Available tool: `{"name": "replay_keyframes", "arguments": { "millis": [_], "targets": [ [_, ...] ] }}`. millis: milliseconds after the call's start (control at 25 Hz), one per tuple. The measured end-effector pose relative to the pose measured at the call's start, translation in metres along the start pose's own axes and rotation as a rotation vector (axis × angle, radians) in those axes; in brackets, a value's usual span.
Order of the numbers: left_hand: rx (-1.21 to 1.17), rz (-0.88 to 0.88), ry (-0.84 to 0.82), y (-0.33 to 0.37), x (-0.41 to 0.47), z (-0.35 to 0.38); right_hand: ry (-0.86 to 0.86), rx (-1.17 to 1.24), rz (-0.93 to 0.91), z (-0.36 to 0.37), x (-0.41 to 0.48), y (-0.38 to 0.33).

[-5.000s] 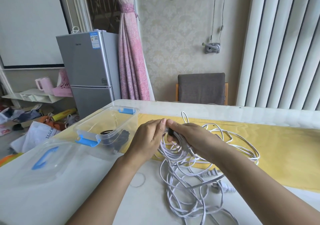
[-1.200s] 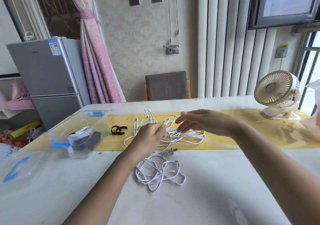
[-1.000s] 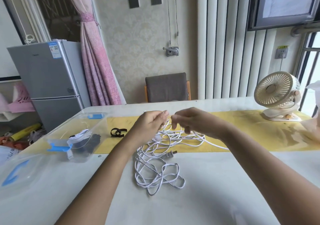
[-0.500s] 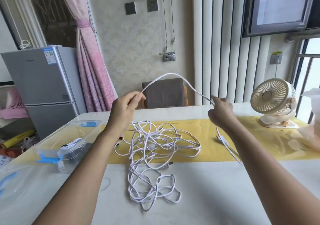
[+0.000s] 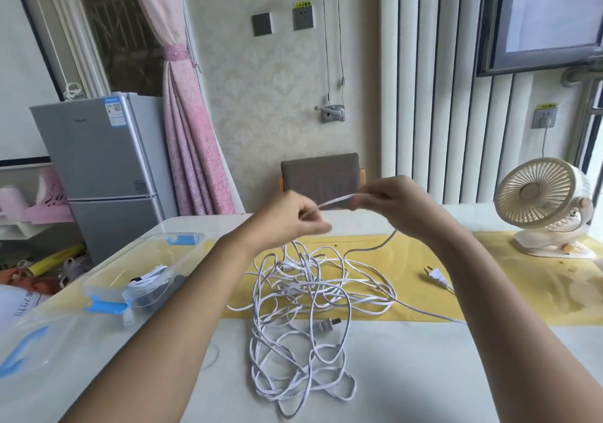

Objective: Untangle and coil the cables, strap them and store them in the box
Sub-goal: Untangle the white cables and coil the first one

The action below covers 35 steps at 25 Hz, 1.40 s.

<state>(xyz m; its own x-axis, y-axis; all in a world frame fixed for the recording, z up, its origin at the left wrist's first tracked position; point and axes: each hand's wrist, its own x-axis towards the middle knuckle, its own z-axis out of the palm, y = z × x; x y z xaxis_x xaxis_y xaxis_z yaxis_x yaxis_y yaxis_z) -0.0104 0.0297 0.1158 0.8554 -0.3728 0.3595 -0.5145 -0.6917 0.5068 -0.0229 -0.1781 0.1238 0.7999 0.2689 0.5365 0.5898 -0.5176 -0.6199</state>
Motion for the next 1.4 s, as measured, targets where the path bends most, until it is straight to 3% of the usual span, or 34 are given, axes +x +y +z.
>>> {"name": "replay_keyframes", "arguments": {
  "millis": [160, 240, 400, 600, 680, 800, 880, 1000, 1120, 1200, 1400],
  "targets": [
    [0.159, -0.144, 0.029, -0.065, -0.021, 0.028, 0.478, 0.295, 0.131, -0.015, -0.002, 0.022],
    [0.105, -0.192, 0.018, -0.085, -0.027, 0.040, 0.587, 0.277, 0.222, -0.019, 0.000, 0.035],
    [-0.219, -0.221, 0.003, -0.090, -0.019, 0.069, 0.399, -0.292, 0.533, -0.022, 0.008, 0.077],
    [-0.154, -0.126, 0.014, -0.078, 0.001, 0.091, 0.142, -0.823, 0.797, -0.022, 0.002, 0.111],
    [-0.135, -0.092, -0.033, -0.079, 0.005, 0.098, 0.033, -0.837, 0.656, -0.016, 0.002, 0.116],
    [-0.111, -0.097, -0.213, -0.072, 0.004, 0.096, -0.069, -0.492, 0.359, 0.006, 0.005, 0.095],
    [-0.111, -0.121, -0.256, -0.070, 0.004, 0.093, -0.136, -0.400, 0.233, 0.024, 0.009, 0.076],
    [-0.090, -0.152, -0.223, -0.070, 0.007, 0.090, -0.309, -0.279, 0.163, 0.048, 0.009, 0.062],
    [-0.160, -0.165, -0.198, -0.064, 0.007, 0.082, -0.376, -0.393, 0.117, 0.058, 0.005, 0.061],
    [-0.332, -0.227, -0.077, -0.058, 0.008, 0.066, -0.300, -0.422, 0.073, 0.056, 0.006, 0.061],
    [-0.875, -0.409, 0.654, -0.090, 0.010, 0.023, 0.155, -0.429, 0.125, 0.013, 0.010, 0.059]
  ]
}}
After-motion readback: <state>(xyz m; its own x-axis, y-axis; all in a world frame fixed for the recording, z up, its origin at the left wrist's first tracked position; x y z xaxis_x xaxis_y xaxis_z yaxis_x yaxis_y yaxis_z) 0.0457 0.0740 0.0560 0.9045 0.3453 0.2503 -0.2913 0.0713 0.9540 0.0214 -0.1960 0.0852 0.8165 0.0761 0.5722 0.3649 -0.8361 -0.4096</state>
